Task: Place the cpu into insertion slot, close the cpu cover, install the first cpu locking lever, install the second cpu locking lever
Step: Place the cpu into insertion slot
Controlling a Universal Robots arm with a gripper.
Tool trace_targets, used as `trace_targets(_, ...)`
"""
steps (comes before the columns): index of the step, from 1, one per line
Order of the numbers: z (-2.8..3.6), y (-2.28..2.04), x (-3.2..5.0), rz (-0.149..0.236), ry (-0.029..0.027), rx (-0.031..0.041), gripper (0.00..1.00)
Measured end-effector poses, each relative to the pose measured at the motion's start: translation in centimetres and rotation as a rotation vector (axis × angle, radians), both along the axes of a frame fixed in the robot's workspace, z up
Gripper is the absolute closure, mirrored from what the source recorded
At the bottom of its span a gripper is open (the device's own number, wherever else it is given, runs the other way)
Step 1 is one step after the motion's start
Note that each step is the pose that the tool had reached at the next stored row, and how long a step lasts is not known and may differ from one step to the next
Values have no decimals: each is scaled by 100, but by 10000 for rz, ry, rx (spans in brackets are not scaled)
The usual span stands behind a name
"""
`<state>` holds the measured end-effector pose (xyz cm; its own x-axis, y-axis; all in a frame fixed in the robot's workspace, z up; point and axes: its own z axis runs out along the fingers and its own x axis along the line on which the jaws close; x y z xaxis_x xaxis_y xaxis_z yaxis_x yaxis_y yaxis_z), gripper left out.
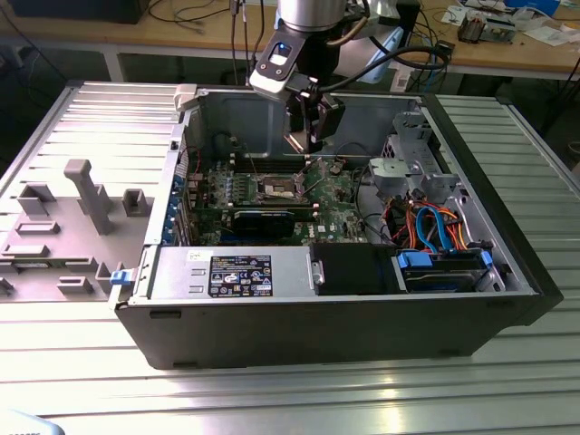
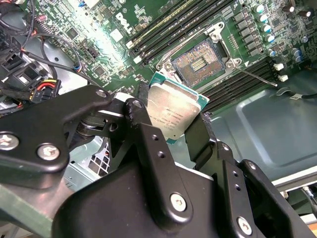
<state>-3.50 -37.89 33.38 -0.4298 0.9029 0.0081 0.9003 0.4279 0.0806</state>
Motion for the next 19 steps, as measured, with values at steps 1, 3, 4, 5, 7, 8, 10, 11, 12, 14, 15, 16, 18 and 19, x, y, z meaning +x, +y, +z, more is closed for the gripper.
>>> trace_targets(1, 0, 0, 0, -7, 0, 0, 46)
trace_targets(3, -1, 0, 0, -18, 0, 0, 46)
trace_targets(4, -1, 0, 0, -25, 0, 0, 46)
trace_targets(5, -1, 0, 0, -32, 0, 0, 46)
trace_targets(7, -2, 0, 0, -45, 0, 0, 46)
trace_targets(8, -2, 0, 0, -50, 0, 0, 46)
trace_targets(10, -2, 0, 0, -66, 0, 0, 46)
trace_targets(11, -3, 0, 0, -73, 0, 0, 46)
trace_targets(12, -3, 0, 0, -79, 0, 0, 46)
trace_targets(14, -3, 0, 0, -93, 0, 0, 46)
trace_targets(15, -4, 0, 0, -100, 0, 0, 46)
trace_targets(16, -4, 0, 0, -106, 0, 0, 46)
trace_targets(18, -5, 0, 0, -119, 0, 0, 46)
trace_targets(19, -5, 0, 0, -124, 1, 0, 46)
